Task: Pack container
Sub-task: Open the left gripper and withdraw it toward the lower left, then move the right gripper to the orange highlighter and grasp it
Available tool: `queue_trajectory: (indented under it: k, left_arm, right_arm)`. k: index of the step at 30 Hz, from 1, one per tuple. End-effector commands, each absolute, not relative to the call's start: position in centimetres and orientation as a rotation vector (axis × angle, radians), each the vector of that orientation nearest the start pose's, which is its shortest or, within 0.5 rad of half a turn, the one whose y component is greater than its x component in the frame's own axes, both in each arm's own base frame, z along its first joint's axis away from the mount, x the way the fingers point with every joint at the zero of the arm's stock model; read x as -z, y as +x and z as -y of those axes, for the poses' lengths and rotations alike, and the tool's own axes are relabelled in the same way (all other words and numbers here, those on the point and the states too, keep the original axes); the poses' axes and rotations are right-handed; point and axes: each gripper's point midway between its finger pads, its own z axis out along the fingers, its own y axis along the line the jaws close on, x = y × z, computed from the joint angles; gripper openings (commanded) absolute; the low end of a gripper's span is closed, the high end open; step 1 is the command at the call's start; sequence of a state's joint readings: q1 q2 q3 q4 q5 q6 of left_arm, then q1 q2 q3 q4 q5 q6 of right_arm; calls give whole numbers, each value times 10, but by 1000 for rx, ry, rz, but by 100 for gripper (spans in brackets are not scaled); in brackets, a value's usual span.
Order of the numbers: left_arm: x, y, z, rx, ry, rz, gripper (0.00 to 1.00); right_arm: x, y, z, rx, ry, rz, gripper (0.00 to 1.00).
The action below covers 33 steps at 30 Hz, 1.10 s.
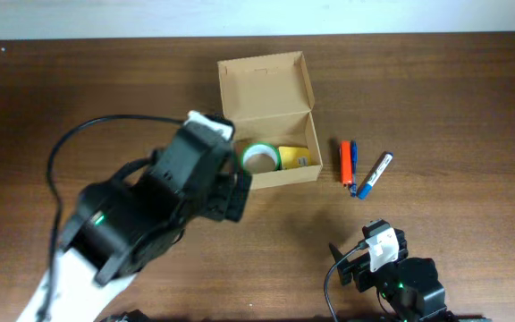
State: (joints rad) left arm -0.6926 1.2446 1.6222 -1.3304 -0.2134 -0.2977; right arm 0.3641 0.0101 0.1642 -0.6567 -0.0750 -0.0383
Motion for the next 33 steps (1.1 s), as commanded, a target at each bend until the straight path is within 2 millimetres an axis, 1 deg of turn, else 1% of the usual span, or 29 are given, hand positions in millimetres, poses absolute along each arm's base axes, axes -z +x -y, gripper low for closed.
queue_trajectory:
  k: [1, 3, 5, 9, 12, 18, 19, 20, 22, 23, 24, 25, 28, 31, 33]
  left_arm:
    - [-320, 220, 135, 166, 413, -2430, 100]
    - [-316, 204, 123, 167, 414, -2432, 100]
    - [-307, 187, 110, 168, 420, -2444, 100]
    - [-296, 169, 96, 159, 425, -2460, 100]
    - [-287, 164, 94, 159, 437, -2483, 100]
    - [-285, 159, 97, 190, 454, -2500, 100]
    - [-285, 160, 97, 190, 454, -2500, 100]
    - [-285, 160, 97, 190, 454, -2500, 100]
    - [-285, 159, 97, 190, 454, -2500, 100]
    - [-285, 159, 97, 190, 454, -2501, 100]
    - [-285, 159, 97, 190, 454, -2500, 100]
    - [-285, 159, 97, 190, 454, -2501, 100]
    - [-285, 159, 97, 190, 454, -2501, 100]
    - [-285, 159, 97, 190, 454, -2501, 100]
    - [-285, 159, 97, 190, 454, -2501, 100]
  right_arm:
    - [-94, 187, -83, -261, -458, -2029, 99]
    - [-94, 187, -83, -262, -458, -2028, 99]
    - [-94, 187, -83, -261, -458, -2028, 99]
    - [-94, 187, -83, -261, -458, -2028, 99]
    - [-94, 187, -83, -261, -458, -2028, 99]
    - [-94, 188, -83, -262, -457, -2026, 99]
    - [-95, 186, -86, -303, -444, -2029, 99]
    - [-99, 188, -88, -378, -330, -2042, 99]
    - [-107, 191, -90, -575, -37, -2056, 99]
    - [-110, 190, -95, -715, 134, -2068, 99]
    - [-110, 186, -100, -827, 243, -2084, 99]
    - [-110, 184, -105, -892, 281, -2093, 99]
    - [-115, 185, -108, -913, 265, -2075, 99]
    - [-117, 185, -109, -894, 224, -2067, 99]
    - [-123, 185, -108, -858, 162, -2057, 99]
